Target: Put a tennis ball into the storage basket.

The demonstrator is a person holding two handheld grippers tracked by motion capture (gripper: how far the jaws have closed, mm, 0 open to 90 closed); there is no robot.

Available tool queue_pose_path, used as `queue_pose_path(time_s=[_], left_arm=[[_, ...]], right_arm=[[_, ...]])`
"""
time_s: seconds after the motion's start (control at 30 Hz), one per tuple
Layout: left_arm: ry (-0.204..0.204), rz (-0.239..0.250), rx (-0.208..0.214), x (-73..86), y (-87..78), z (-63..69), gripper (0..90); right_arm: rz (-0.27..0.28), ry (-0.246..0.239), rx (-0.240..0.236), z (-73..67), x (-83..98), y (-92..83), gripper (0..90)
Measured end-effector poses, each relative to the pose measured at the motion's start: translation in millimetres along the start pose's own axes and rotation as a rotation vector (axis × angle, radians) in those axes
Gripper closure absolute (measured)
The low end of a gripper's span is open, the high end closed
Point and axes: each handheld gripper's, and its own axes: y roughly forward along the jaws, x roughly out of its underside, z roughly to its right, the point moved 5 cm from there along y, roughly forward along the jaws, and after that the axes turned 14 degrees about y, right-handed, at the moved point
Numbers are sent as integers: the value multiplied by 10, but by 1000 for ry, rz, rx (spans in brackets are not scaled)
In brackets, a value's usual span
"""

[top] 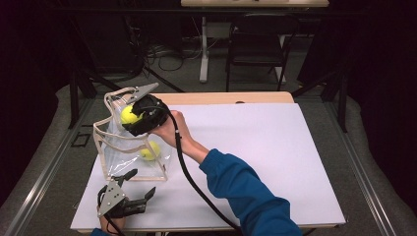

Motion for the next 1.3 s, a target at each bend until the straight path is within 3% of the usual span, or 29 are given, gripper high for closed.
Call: queue_pose_path(time_s=[0.33, 0.53, 0.73, 1.3], left_arm=[[-2, 0, 2, 0, 1, 1, 158], [-3, -1, 0, 0, -3, -2, 158], [0, -2, 0, -1, -4, -2, 158], [-2, -11, -7, 0, 18, -3, 158]], right_arm=[[-27, 5, 6, 5, 18, 49, 251], [-36, 30, 15, 26, 1, 28, 119], [-24, 47, -17, 76, -1, -98, 37], [-35, 62, -62, 161, 112, -441, 19]])
